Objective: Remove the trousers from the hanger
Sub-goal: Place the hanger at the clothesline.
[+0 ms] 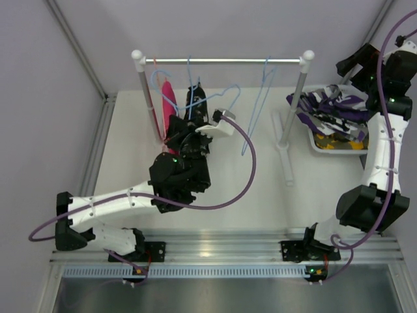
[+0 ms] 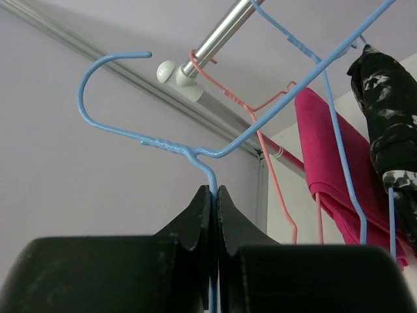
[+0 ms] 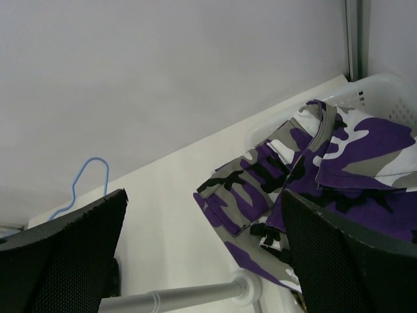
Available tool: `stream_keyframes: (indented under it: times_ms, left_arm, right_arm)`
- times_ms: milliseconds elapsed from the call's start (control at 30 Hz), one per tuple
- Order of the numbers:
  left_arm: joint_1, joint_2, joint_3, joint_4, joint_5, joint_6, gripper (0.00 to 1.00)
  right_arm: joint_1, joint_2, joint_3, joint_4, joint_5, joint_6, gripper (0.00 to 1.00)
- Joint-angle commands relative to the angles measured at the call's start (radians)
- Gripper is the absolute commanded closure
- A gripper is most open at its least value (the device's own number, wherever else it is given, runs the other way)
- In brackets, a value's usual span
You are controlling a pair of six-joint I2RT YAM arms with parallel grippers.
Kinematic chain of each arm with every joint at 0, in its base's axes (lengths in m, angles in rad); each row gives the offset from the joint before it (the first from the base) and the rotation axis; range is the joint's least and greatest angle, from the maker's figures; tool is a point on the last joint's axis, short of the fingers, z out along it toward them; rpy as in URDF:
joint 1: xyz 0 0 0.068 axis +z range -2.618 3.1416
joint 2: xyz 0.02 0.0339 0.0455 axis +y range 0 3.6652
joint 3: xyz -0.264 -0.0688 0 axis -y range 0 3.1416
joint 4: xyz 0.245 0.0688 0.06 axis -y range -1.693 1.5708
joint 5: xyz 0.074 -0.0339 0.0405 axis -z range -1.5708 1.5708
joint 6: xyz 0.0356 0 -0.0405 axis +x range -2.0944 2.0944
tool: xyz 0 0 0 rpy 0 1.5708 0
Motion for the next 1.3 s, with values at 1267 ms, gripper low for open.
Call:
stream_keyframes:
  times_ms: [1267]
  left_arm:
    - [0.095, 0.469, 0.262, 0.354, 0.089, 0.306, 1.0]
  right_arm:
    - [-0.009, 0.076, -0.058, 0.141, -0.112, 0.041, 0.01]
